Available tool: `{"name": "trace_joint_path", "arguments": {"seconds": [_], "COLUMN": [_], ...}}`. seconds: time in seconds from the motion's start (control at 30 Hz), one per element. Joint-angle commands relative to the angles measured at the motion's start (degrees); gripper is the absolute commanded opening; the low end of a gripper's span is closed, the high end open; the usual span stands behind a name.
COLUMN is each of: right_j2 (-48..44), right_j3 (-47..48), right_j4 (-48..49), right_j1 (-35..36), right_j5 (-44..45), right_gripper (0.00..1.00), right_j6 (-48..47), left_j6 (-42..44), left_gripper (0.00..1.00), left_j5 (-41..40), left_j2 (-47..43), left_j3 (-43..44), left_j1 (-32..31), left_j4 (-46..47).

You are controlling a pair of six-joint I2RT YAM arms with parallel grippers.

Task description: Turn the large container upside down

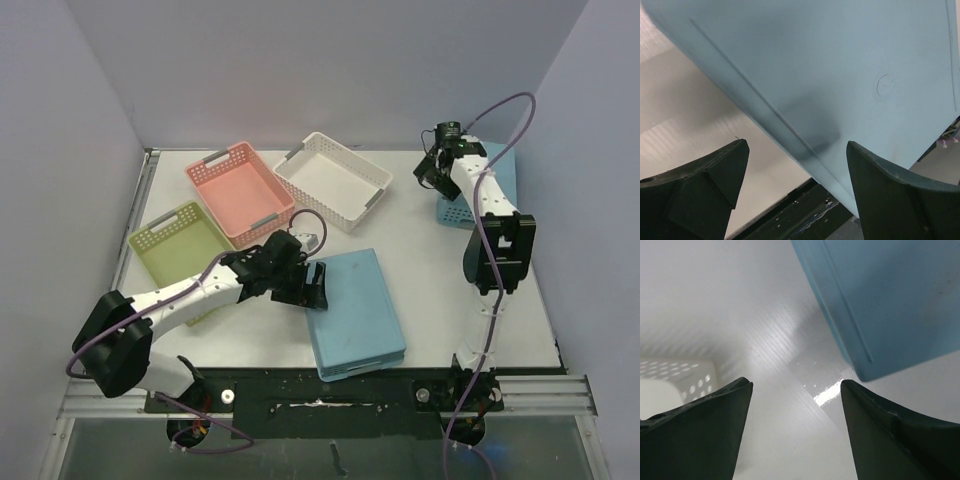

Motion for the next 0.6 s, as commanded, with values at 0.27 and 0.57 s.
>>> {"name": "trace_joint_path", "arguments": {"seconds": [0.27,0.57], "right_j2": [-46.63,-53.0], "right_j3": [-31.76,-26.33], "right_j4": [17.25,-0.87], "right_j1": [1.21,0.1], "right_j5": [-23.23,-18.97], "right_gripper": [0.77,0.78], "right_j6": [-4.37,-10.97], "left_j6": [-2.96,-13.85], "left_gripper": [0.79,0.73], "left_j5": [11.0,21.78], "left_j2": [13.8,32.98], "left_j3": [9.03,26.68], "left_j1": [-2.62,-5.14], "left_j4": [17.63,33.83]}}
